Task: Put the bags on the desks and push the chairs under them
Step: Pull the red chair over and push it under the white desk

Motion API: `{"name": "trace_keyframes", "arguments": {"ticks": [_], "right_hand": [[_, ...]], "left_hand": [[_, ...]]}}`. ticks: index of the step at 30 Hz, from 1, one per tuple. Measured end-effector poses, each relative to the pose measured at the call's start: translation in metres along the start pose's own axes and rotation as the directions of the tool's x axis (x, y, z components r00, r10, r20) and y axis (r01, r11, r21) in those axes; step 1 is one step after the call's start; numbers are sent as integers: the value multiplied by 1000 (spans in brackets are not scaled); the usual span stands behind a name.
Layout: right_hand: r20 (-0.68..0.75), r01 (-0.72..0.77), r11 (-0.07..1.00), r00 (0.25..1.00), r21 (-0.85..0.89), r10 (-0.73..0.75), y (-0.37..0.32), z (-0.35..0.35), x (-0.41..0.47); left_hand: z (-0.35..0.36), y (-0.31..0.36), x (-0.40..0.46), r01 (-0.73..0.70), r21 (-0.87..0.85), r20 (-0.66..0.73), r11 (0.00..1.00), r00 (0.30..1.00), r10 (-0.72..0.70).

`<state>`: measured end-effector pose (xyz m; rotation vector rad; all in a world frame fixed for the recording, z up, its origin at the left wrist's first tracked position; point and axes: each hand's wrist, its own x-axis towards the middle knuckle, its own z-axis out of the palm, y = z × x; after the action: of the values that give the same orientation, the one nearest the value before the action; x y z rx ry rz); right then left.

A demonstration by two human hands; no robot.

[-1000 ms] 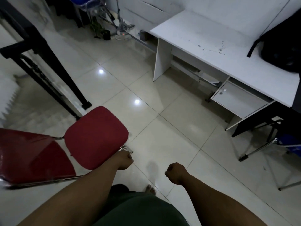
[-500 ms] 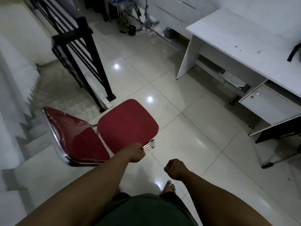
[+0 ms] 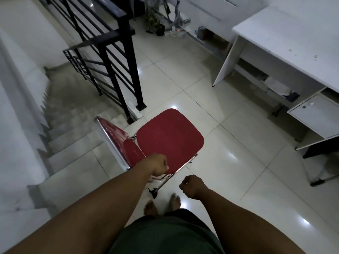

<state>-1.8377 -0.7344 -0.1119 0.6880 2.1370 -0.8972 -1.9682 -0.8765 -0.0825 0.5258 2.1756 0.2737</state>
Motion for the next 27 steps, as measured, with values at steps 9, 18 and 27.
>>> {"name": "trace_keyframes", "arguments": {"ticks": [9, 18, 27], "right_hand": [[21, 52, 988, 999, -143, -50, -52, 11, 12], [-78, -6, 999, 997, -32, 4, -106, 29, 27], [-180, -221, 970, 955, 103, 237, -183, 57, 21]], "left_hand": [[-34, -47, -11, 20, -67, -115, 998, 993, -28], [-95, -93, -1, -96, 295, -100, 951, 986, 131], [-138, -135, 5, -365, 508, 85, 780, 923, 376]]}}
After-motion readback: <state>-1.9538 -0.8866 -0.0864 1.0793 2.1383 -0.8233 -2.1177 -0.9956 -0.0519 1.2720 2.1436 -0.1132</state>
